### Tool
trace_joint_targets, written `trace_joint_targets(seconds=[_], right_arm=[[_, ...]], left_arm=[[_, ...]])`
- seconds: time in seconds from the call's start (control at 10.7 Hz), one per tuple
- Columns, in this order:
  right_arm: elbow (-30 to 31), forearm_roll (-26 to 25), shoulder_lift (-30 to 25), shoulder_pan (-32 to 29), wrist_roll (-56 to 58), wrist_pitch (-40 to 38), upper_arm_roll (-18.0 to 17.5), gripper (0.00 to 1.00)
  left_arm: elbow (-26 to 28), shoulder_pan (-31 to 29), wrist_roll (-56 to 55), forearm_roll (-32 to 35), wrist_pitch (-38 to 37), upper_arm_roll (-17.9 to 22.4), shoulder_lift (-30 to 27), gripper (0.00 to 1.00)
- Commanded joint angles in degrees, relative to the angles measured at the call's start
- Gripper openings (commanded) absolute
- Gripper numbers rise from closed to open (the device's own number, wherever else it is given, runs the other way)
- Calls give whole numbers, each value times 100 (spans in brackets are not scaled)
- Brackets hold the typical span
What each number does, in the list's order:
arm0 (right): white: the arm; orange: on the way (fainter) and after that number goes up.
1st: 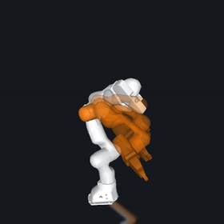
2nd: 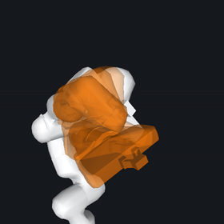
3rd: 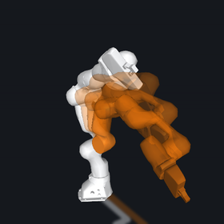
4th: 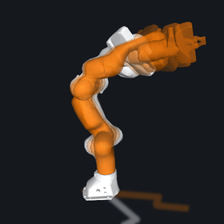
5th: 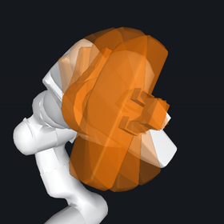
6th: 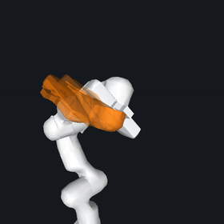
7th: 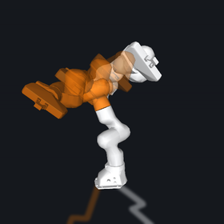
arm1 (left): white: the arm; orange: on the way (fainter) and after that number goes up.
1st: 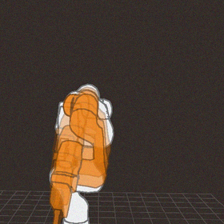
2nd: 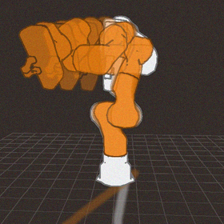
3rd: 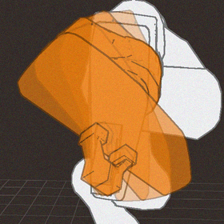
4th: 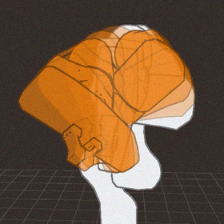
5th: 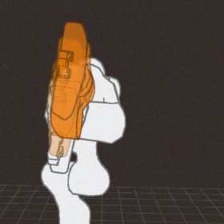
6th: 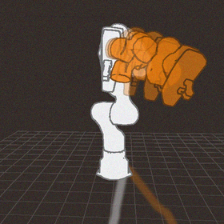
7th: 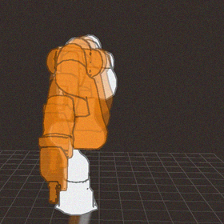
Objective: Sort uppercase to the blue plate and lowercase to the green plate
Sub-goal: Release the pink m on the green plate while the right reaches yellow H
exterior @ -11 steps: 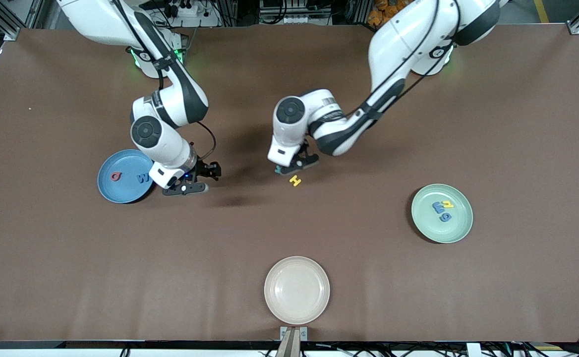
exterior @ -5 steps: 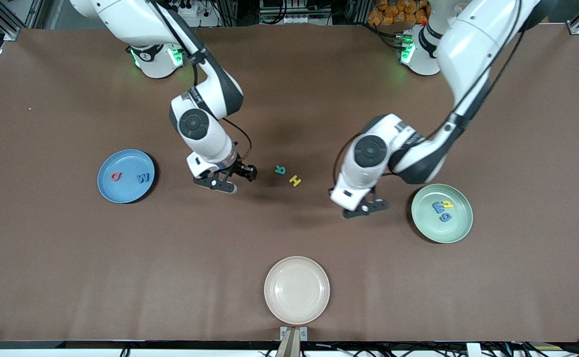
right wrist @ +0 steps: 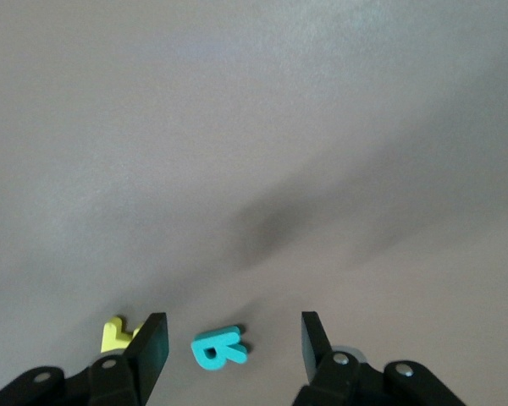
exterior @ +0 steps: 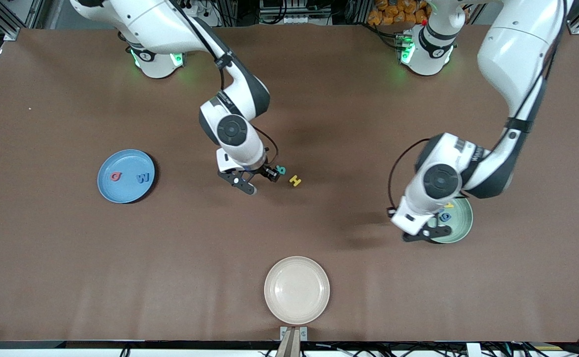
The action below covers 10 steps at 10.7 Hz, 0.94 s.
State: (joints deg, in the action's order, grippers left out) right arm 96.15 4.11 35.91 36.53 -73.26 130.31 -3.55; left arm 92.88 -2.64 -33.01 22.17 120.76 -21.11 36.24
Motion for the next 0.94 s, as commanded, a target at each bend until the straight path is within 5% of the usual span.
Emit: trace_joint_targets(seconds=[0.0, 0.19, 0.28, 0.38, 0.84], right_arm=[[-824, -375, 634, 239, -1195, -208, 92, 72], [-1062, -323, 829, 275, -1549, -147, 83, 72], [-1254, -288, 925, 293, -1681, -146, 74, 72], [-1326, -288, 996, 345, -1883, -120, 65, 72], [-1485, -270, 1233, 477, -2376, 310, -49, 68]], left_arm=[[28, 0, 1153, -562, -70, 553, -100, 0], [54, 0, 1262, -626, -70, 721, -100, 0], [54, 0, 1340, -626, -70, 818, -91, 25], [46, 0, 1350, -634, -79, 827, -117, 96], [-244, 194, 1358, -652, -642, 819, -1231, 100]])
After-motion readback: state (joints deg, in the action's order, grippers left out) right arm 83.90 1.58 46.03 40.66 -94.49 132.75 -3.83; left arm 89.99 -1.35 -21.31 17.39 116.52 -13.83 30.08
